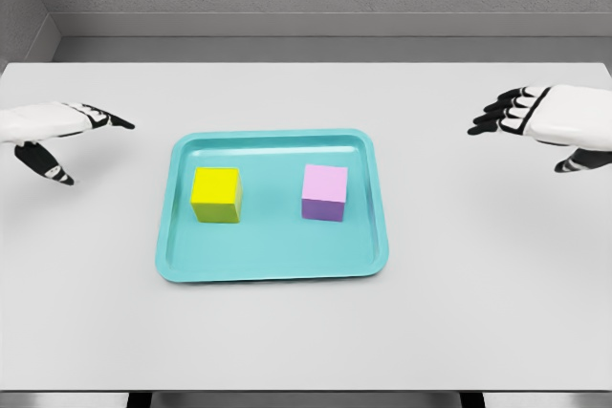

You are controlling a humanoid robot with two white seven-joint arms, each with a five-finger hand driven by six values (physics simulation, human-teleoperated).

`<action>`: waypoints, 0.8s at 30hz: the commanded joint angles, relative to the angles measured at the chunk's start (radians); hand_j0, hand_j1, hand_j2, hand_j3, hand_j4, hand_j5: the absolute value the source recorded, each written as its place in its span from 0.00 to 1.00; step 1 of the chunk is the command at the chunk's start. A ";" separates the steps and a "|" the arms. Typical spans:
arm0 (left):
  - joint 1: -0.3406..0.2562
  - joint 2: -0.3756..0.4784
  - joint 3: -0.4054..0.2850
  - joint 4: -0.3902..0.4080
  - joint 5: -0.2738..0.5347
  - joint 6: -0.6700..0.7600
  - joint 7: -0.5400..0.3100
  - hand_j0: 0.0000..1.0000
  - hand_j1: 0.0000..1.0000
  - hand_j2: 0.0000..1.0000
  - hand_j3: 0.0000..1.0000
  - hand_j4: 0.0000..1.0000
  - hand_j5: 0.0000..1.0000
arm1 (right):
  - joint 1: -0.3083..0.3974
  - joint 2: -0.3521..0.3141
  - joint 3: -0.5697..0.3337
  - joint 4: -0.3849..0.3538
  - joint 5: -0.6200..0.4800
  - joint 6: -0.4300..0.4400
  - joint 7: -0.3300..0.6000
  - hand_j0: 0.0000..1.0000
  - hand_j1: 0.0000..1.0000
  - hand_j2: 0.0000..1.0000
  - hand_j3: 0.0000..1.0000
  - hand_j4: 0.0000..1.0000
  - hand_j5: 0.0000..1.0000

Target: Push two cubes

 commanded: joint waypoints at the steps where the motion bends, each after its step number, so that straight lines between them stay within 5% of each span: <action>1: 0.000 0.009 -0.018 0.001 0.005 0.002 0.000 1.00 1.00 1.00 1.00 1.00 1.00 | -0.005 0.002 0.003 -0.004 -0.003 0.003 0.000 1.00 1.00 1.00 1.00 1.00 1.00; 3: -0.002 -0.006 -0.032 -0.016 0.000 0.002 -0.002 0.94 0.94 0.94 0.94 0.94 0.94 | -0.009 0.004 -0.001 -0.005 -0.005 0.003 0.000 1.00 1.00 1.00 1.00 1.00 1.00; 4: -0.003 -0.005 -0.033 -0.019 -0.003 0.002 -0.006 0.79 0.79 0.79 0.79 0.79 0.79 | -0.011 0.016 -0.001 -0.005 -0.009 0.003 0.000 1.00 1.00 1.00 1.00 1.00 1.00; 7: -0.003 -0.003 -0.033 -0.042 -0.003 0.002 -0.028 0.11 0.11 0.11 0.11 0.11 0.11 | -0.031 0.052 0.016 -0.028 0.000 0.003 0.000 0.97 0.97 0.97 0.97 0.97 0.97; 8: -0.005 0.003 -0.041 -0.043 -0.003 0.002 -0.028 0.02 0.02 0.02 0.02 0.02 0.02 | -0.038 0.064 0.048 -0.033 0.000 0.003 0.000 0.63 0.63 0.63 0.63 0.63 0.63; 10: -0.025 -0.009 -0.063 -0.080 -0.009 0.002 -0.028 0.00 0.00 0.00 0.00 0.00 0.00 | -0.048 0.075 0.098 -0.033 0.000 0.003 0.000 0.18 0.18 0.18 0.18 0.18 0.18; 11: -0.025 -0.044 -0.064 -0.132 -0.006 0.002 -0.028 0.00 0.00 0.00 0.00 0.00 0.00 | -0.048 0.076 0.114 -0.036 0.000 0.003 0.000 0.12 0.12 0.12 0.12 0.12 0.12; 14: -0.029 -0.058 -0.075 -0.146 -0.009 0.002 -0.028 0.00 0.00 0.00 0.00 0.00 0.00 | -0.075 0.110 0.164 -0.039 0.034 0.003 0.000 0.13 0.13 0.13 0.13 0.13 0.13; 16: -0.038 -0.060 -0.078 -0.229 -0.012 0.002 -0.028 0.00 0.00 0.00 0.00 0.00 0.00 | -0.097 0.145 0.206 -0.039 0.097 0.003 0.000 0.17 0.17 0.17 0.17 0.17 0.17; 20: -0.064 -0.078 -0.122 -0.243 -0.176 0.002 -0.028 0.00 0.00 0.00 0.00 0.00 0.00 | -0.127 0.183 0.269 -0.039 0.149 0.003 0.000 0.19 0.19 0.19 0.19 0.19 0.19; 24: -0.066 -0.078 -0.225 -0.339 -0.222 0.002 -0.028 0.00 0.00 0.00 0.00 0.00 0.00 | -0.153 0.200 0.309 -0.038 0.156 0.003 0.000 0.20 0.20 0.20 0.20 0.20 0.20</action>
